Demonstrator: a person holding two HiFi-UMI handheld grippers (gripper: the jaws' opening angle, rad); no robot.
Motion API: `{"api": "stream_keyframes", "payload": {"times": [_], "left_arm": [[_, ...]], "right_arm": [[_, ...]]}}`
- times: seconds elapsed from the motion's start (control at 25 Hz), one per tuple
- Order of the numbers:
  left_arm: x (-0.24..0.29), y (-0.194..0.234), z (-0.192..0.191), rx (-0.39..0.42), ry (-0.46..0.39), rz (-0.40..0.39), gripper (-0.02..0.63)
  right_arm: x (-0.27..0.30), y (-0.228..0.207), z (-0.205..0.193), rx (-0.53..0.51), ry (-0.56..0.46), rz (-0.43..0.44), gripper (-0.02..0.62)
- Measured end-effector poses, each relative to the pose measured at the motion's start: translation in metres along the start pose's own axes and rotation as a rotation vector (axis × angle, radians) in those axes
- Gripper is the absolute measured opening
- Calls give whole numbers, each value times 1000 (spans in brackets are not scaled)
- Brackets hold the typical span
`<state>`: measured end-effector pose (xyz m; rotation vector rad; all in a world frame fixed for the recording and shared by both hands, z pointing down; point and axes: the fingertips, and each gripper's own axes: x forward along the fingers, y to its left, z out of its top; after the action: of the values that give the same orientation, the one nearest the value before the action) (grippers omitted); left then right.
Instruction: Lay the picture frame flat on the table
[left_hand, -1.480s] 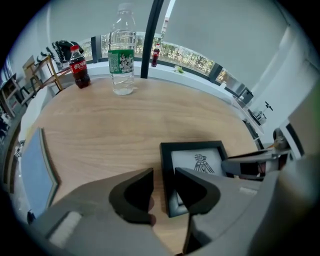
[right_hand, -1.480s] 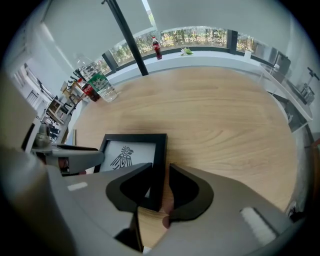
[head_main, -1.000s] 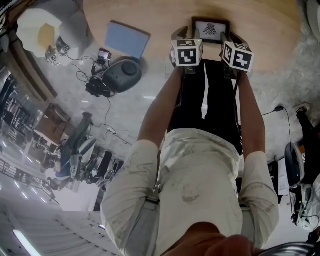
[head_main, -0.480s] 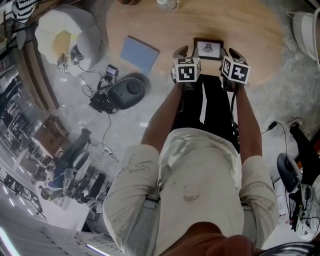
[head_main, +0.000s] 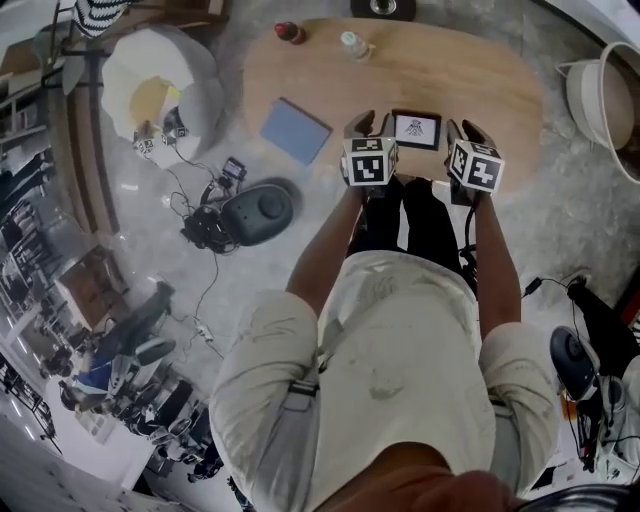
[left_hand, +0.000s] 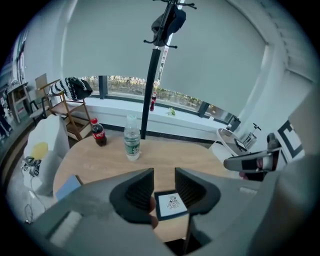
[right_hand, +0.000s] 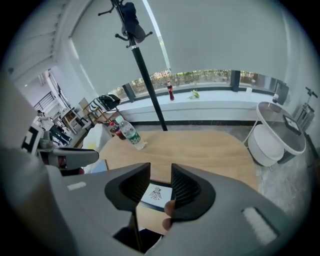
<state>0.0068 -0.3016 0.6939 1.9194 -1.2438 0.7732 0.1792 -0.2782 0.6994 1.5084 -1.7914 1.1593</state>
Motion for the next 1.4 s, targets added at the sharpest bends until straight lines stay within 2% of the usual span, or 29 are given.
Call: {"api": "stream_keyframes", "payload": {"times": [0.28, 0.44, 0.96, 1.16, 1.4], "left_arm": [[-48, -3, 55, -1, -140, -20, 141], [-73, -6, 80, 27, -209, -21, 140], [-136, 9, 155, 81, -440, 70, 130], [-166, 4, 184, 136, -538, 91, 130], [-218, -15, 224, 213, -698, 98, 130]], "right_arm": [[-56, 6, 56, -52, -141, -5, 133], [-85, 6, 80, -67, -220, -18, 130], [-151, 19, 151, -178, -468, -65, 112], [-181, 30, 177, -215, -573, -71, 112], [-234, 50, 213, -241, -728, -51, 112]]}}
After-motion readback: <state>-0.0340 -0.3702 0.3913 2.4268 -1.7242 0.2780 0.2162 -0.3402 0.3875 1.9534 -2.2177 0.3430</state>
